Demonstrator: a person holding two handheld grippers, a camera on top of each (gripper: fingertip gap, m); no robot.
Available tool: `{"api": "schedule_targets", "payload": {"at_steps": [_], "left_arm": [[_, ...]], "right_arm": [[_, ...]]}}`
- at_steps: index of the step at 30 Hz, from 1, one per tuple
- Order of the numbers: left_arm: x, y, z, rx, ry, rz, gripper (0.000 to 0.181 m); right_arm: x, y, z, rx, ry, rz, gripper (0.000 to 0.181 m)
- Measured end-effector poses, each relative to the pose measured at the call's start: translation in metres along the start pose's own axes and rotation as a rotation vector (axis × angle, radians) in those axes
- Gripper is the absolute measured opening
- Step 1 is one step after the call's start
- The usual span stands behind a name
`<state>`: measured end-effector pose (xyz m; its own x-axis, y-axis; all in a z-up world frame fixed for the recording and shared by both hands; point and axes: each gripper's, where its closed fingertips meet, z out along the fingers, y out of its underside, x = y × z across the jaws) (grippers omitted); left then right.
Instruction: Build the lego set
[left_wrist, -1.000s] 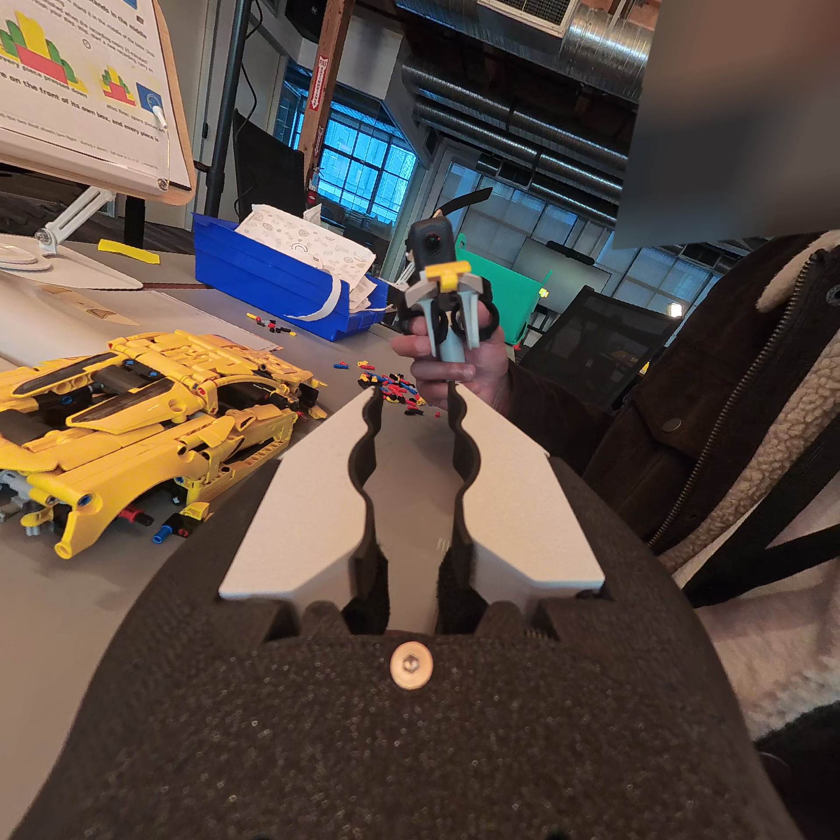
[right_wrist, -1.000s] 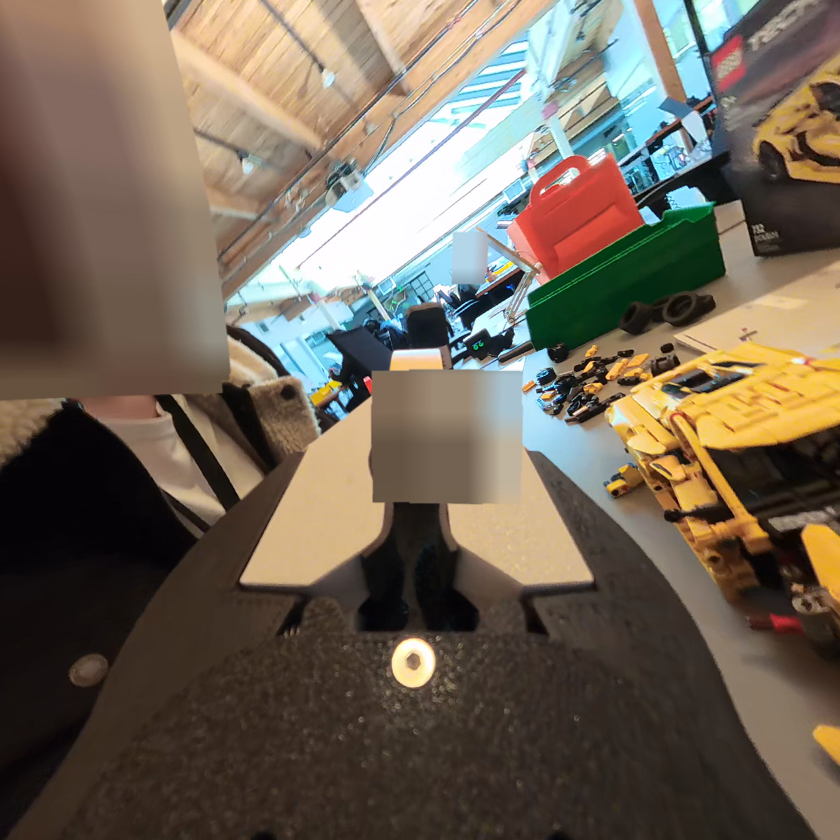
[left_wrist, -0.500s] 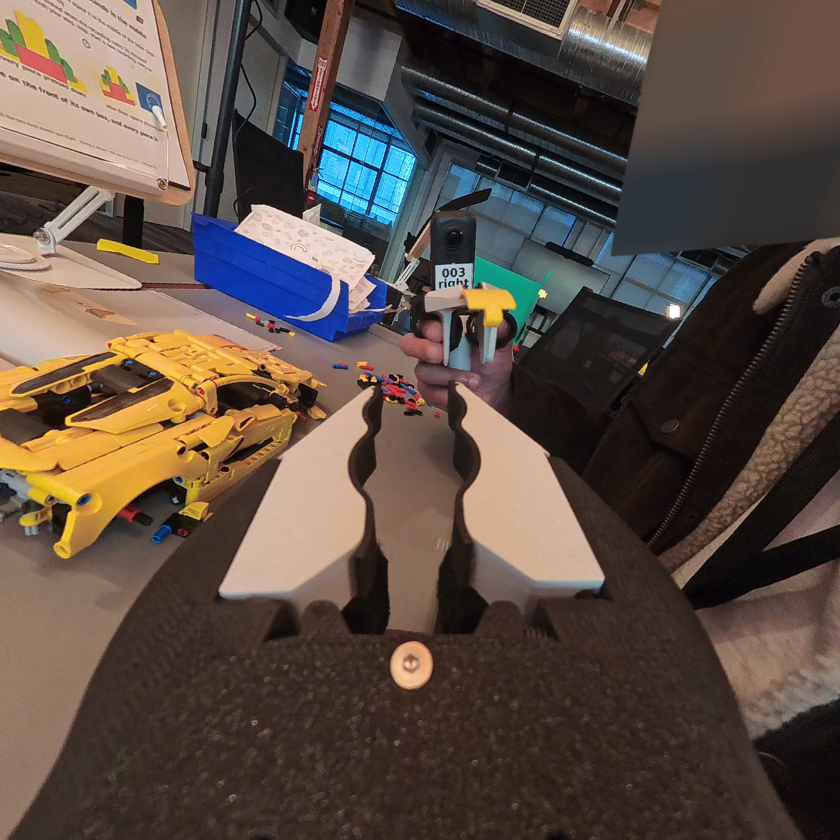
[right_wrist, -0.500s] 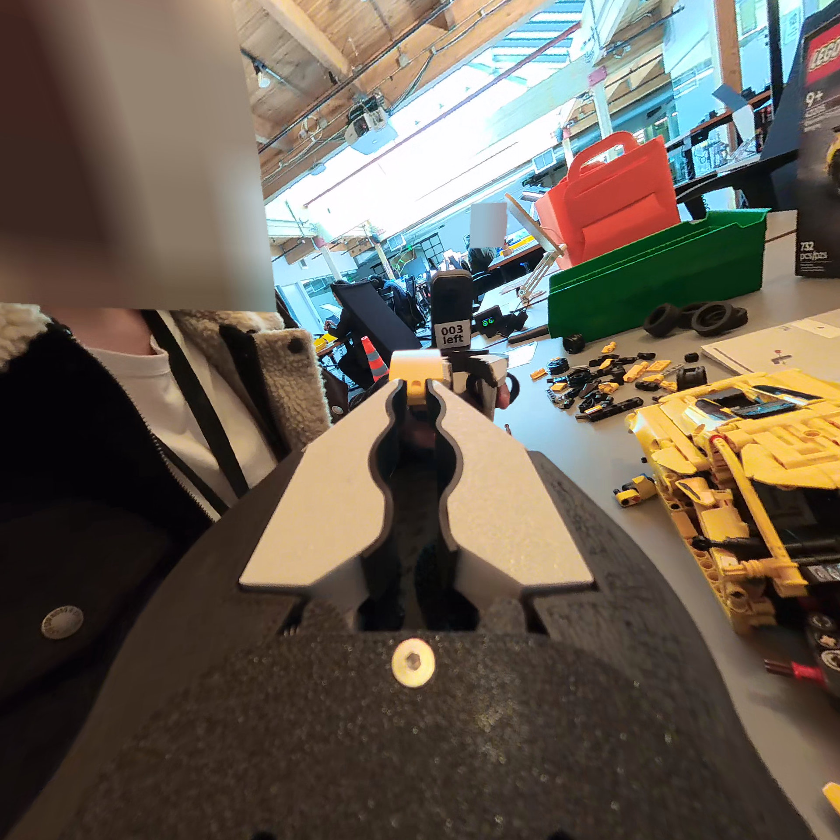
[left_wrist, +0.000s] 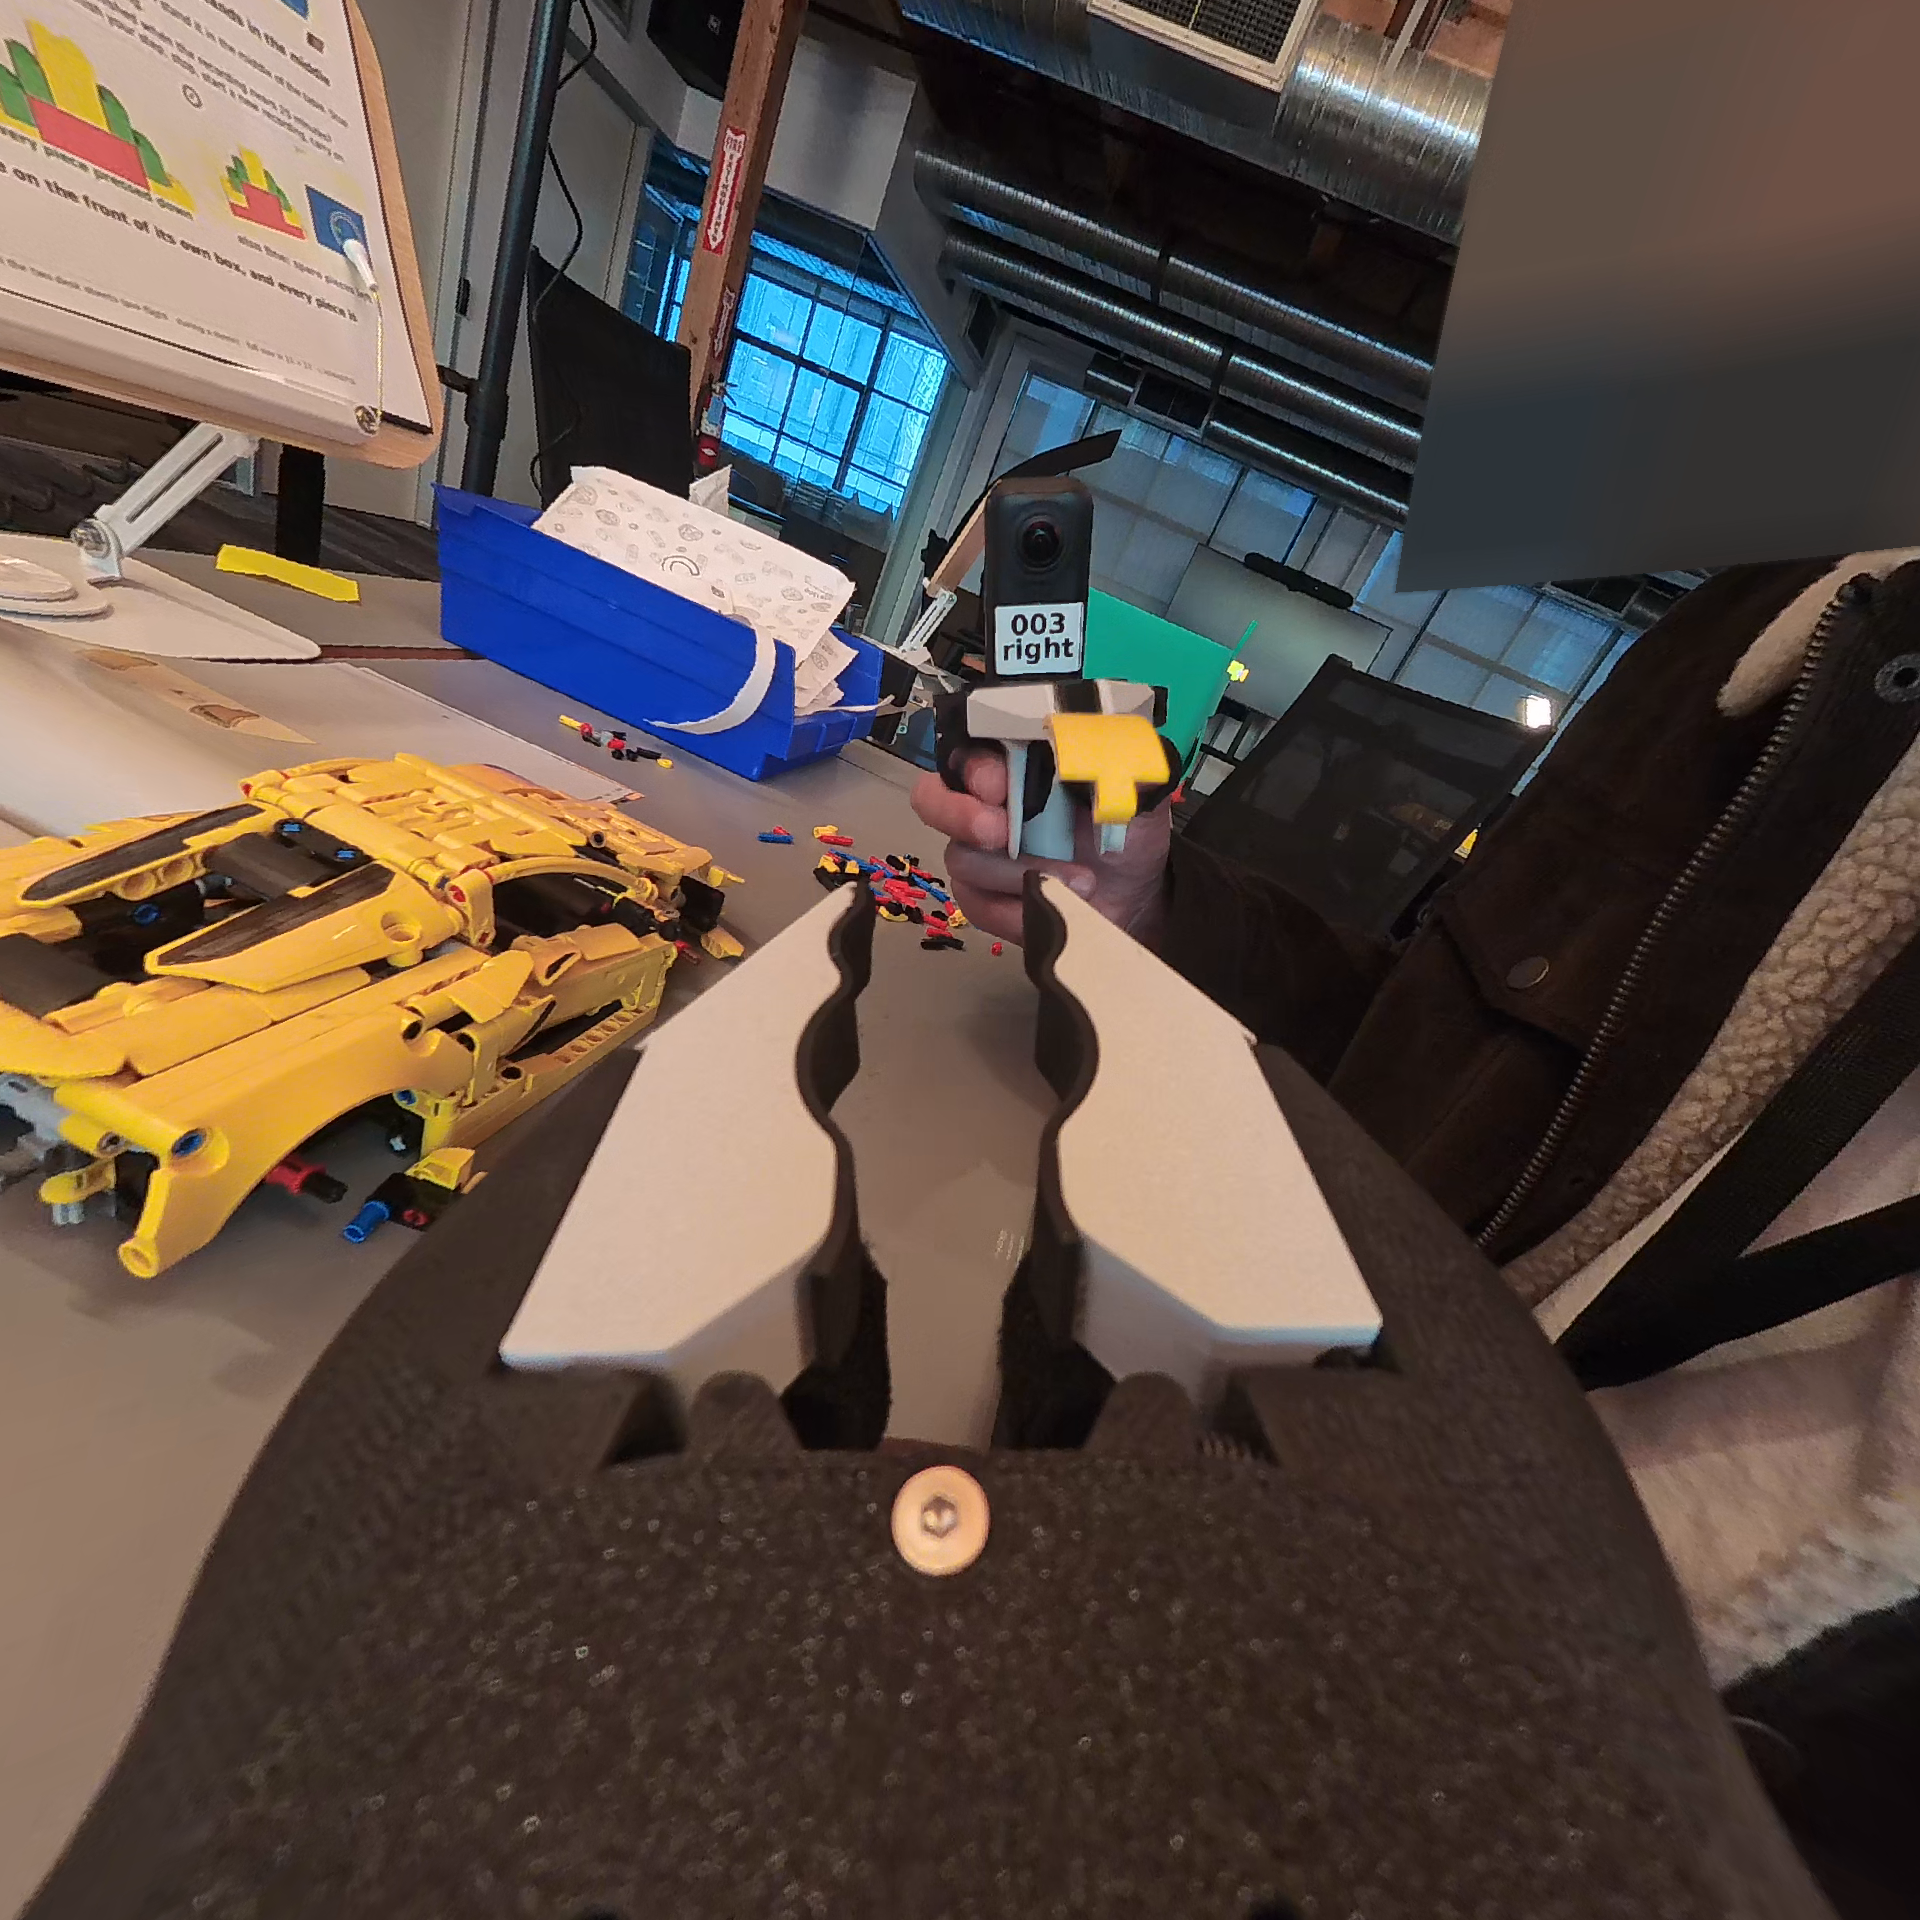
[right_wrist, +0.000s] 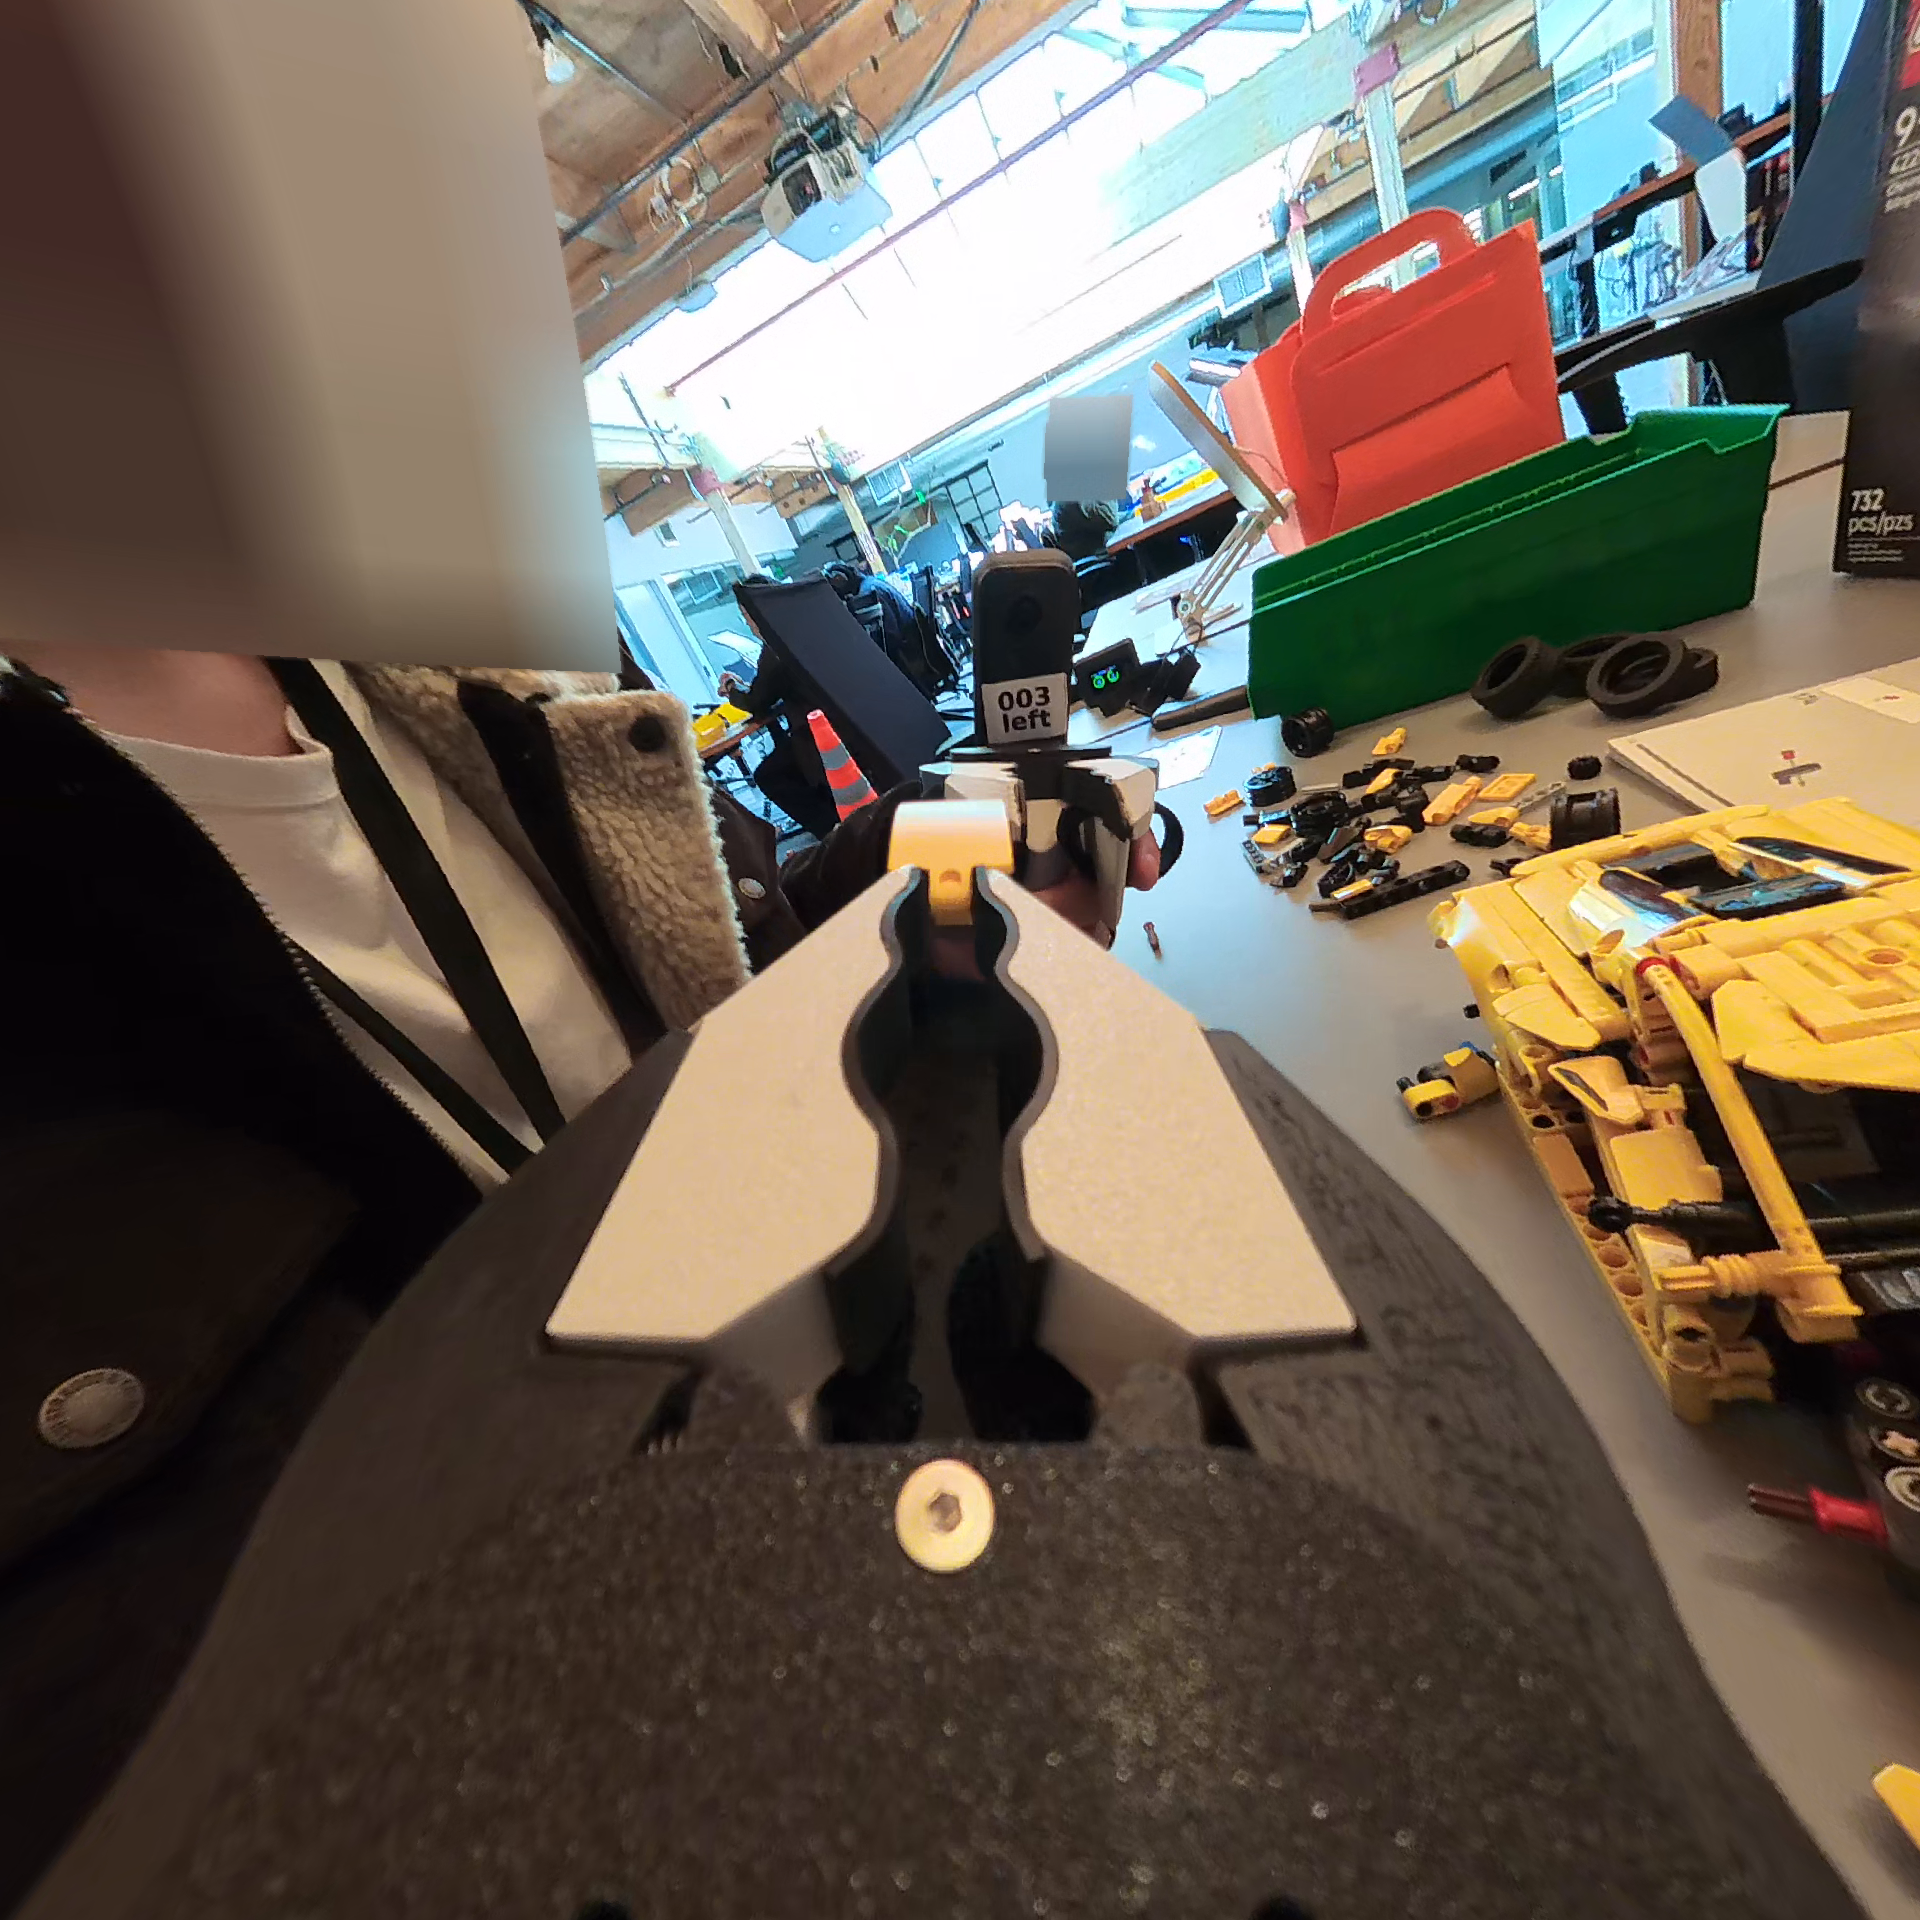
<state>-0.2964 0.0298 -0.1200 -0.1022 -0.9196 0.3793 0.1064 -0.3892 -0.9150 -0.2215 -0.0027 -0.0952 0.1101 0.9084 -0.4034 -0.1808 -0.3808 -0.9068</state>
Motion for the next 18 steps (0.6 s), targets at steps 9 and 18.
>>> {"api": "schedule_targets", "payload": {"at_steps": [9, 18], "left_arm": [[0.0, 0.0, 0.0, -0.002, 0.001, -0.002, 0.028], [-0.001, 0.0, 0.001, -0.001, -0.001, -0.005, 0.028]], "right_arm": [[0.004, 0.005, 0.003, -0.034, 0.04, -0.023, 0.006], [0.066, -0.011, -0.028, -0.131, 0.74, -0.53, 0.006]]}}
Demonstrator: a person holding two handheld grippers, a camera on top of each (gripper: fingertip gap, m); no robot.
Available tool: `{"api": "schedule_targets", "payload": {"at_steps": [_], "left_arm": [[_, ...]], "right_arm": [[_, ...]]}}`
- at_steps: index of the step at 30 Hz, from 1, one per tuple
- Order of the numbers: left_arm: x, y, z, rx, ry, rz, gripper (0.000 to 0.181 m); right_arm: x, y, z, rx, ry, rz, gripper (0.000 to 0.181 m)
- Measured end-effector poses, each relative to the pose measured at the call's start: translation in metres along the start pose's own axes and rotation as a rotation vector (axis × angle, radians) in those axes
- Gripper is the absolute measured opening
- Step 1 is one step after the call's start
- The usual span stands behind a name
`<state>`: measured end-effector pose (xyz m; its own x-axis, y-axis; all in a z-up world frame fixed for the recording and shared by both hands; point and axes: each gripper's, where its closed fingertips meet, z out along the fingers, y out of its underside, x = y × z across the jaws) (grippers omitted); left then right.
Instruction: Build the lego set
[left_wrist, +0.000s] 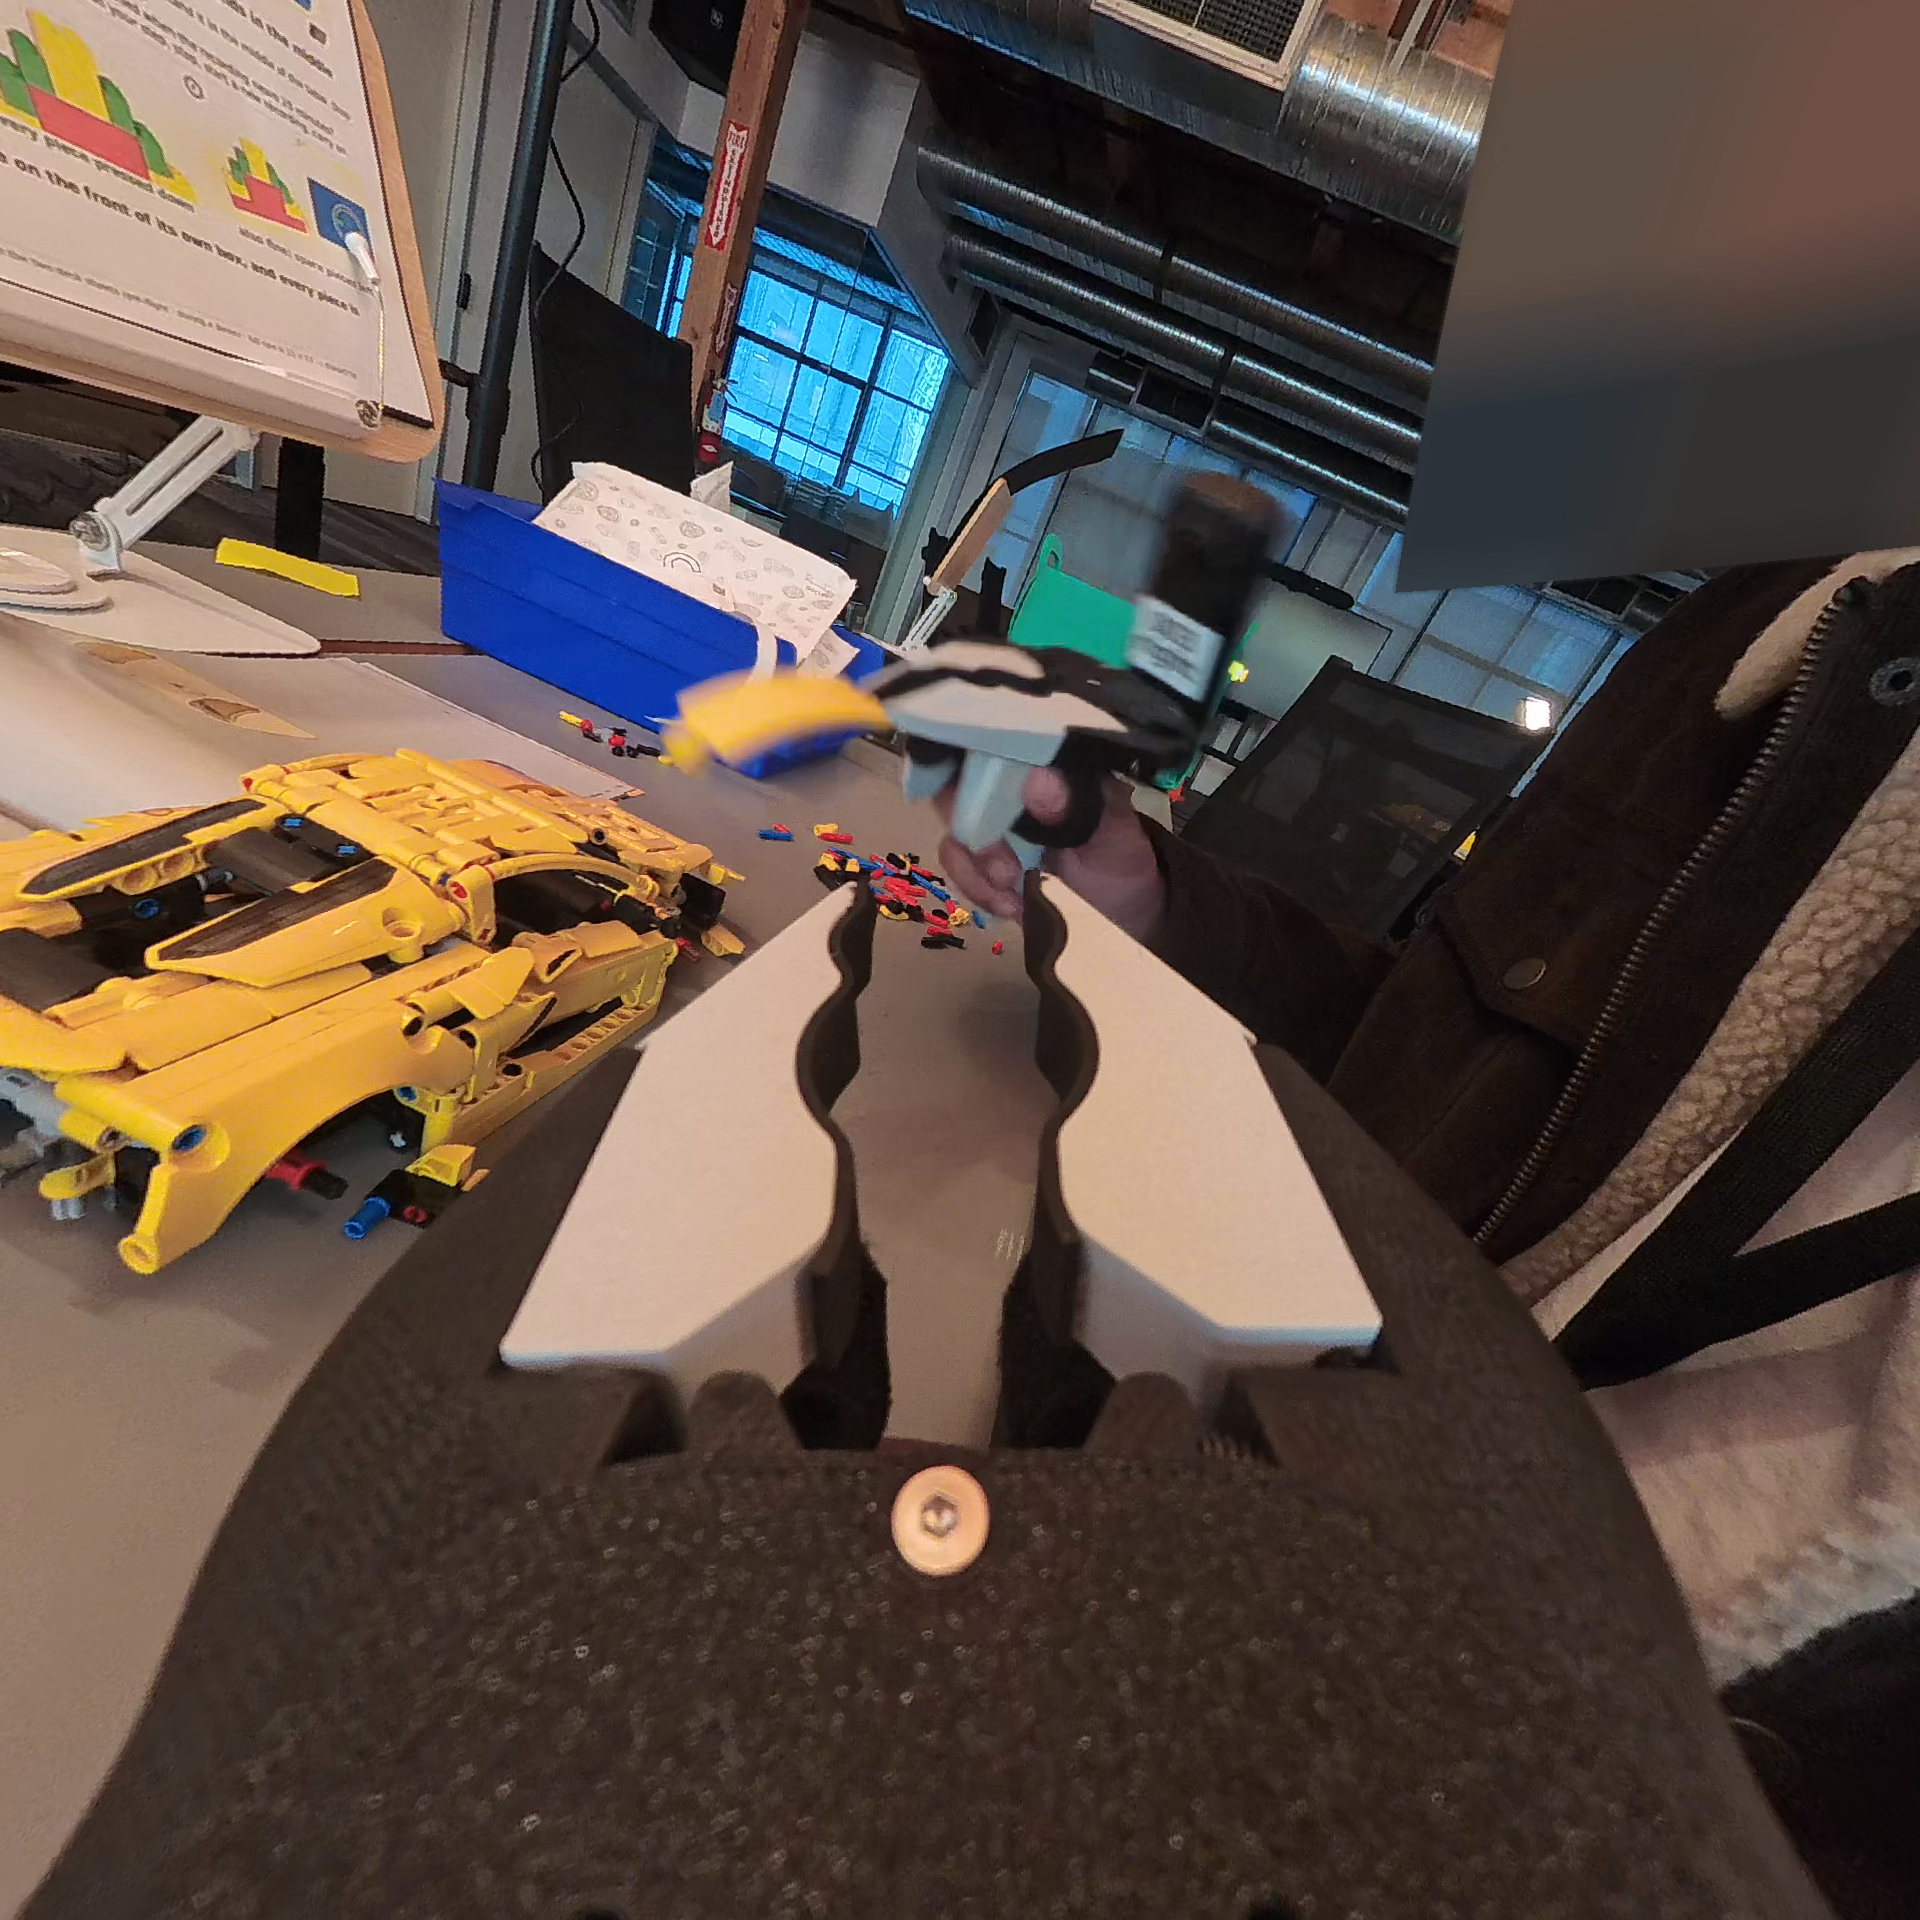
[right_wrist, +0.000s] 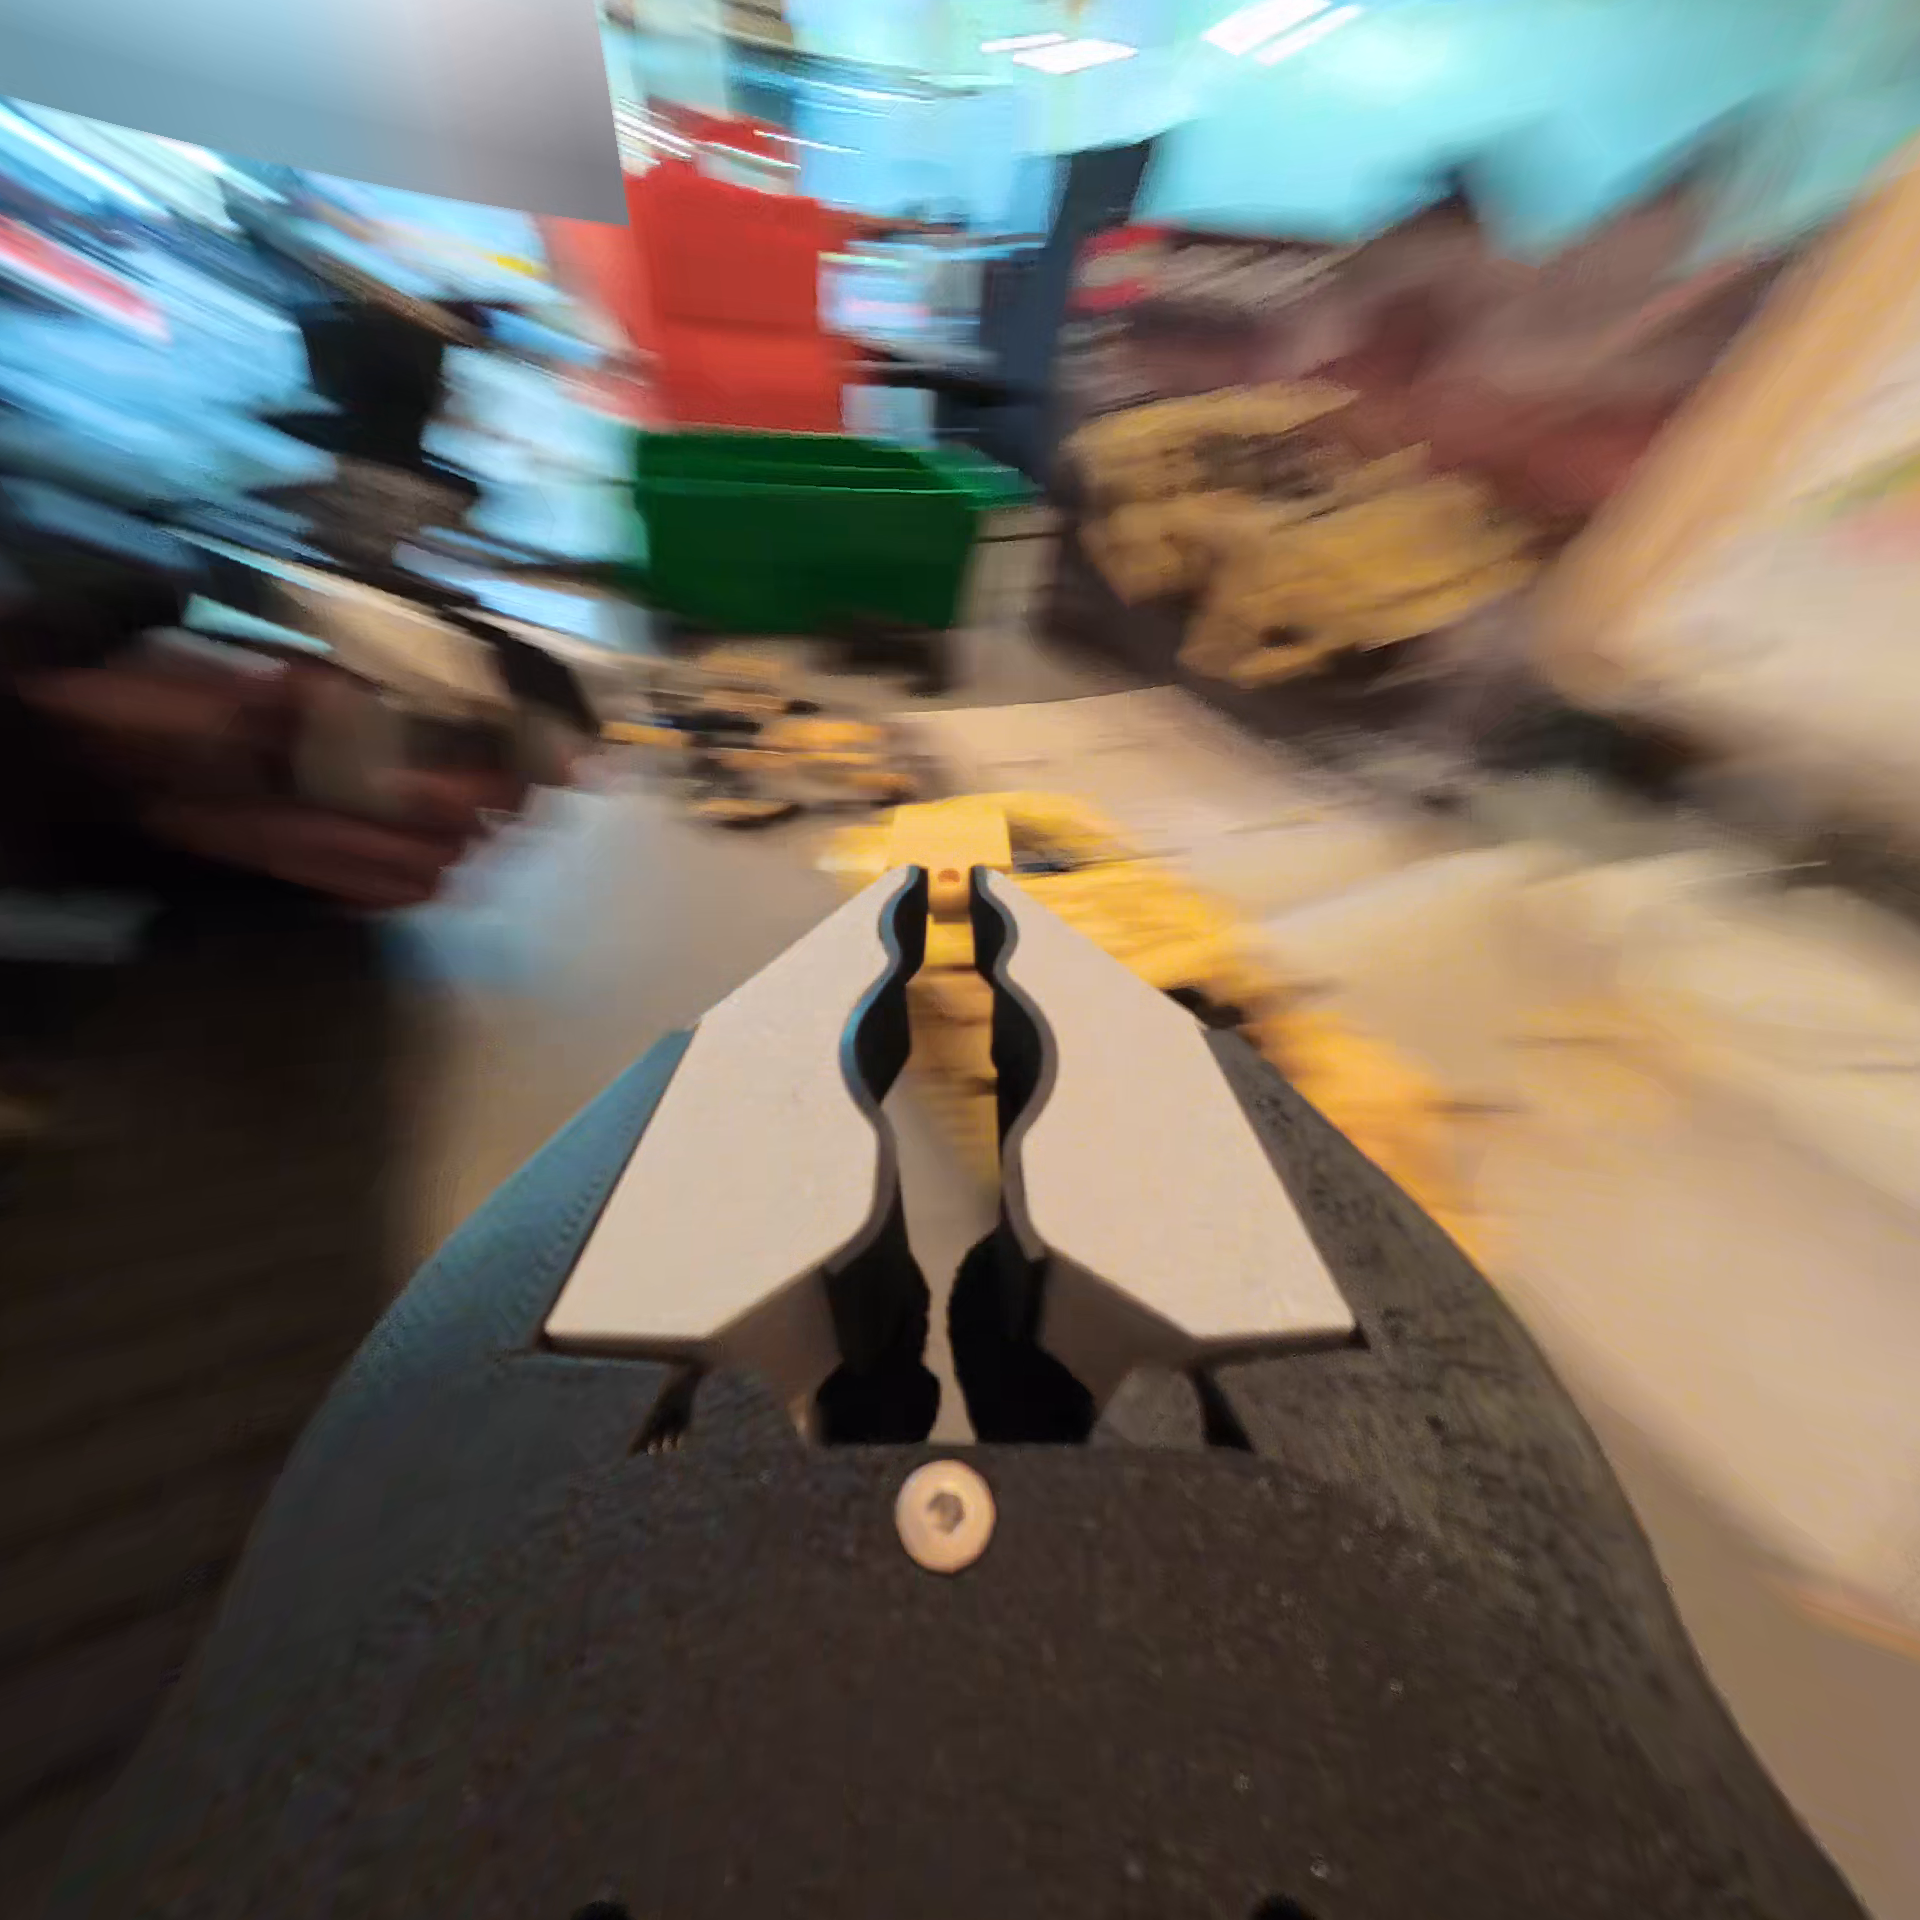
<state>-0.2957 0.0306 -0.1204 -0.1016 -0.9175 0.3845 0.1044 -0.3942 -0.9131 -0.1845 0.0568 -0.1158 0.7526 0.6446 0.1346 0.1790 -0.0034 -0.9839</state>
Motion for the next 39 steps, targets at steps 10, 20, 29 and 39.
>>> {"api": "schedule_targets", "payload": {"at_steps": [10, 20, 29, 39], "left_arm": [[-0.001, 0.001, 0.001, -0.006, 0.0, -0.006, 0.028], [0.0, 0.0, 0.0, 0.0, 0.003, -0.007, 0.028], [0.0, 0.0, -0.001, 0.0, 0.003, -0.009, 0.028], [0.0, 0.0, -0.002, 0.003, 0.004, -0.01, 0.028]], "right_arm": [[-0.002, -0.075, -0.045, 0.51, 0.104, -0.312, 0.005], [0.004, -0.095, -0.071, 0.68, 0.086, -0.205, 0.006], [0.006, -0.096, -0.072, 0.681, 0.084, -0.189, 0.006], [0.016, -0.08, -0.057, 0.538, 0.2, -0.271, 0.006]]}}
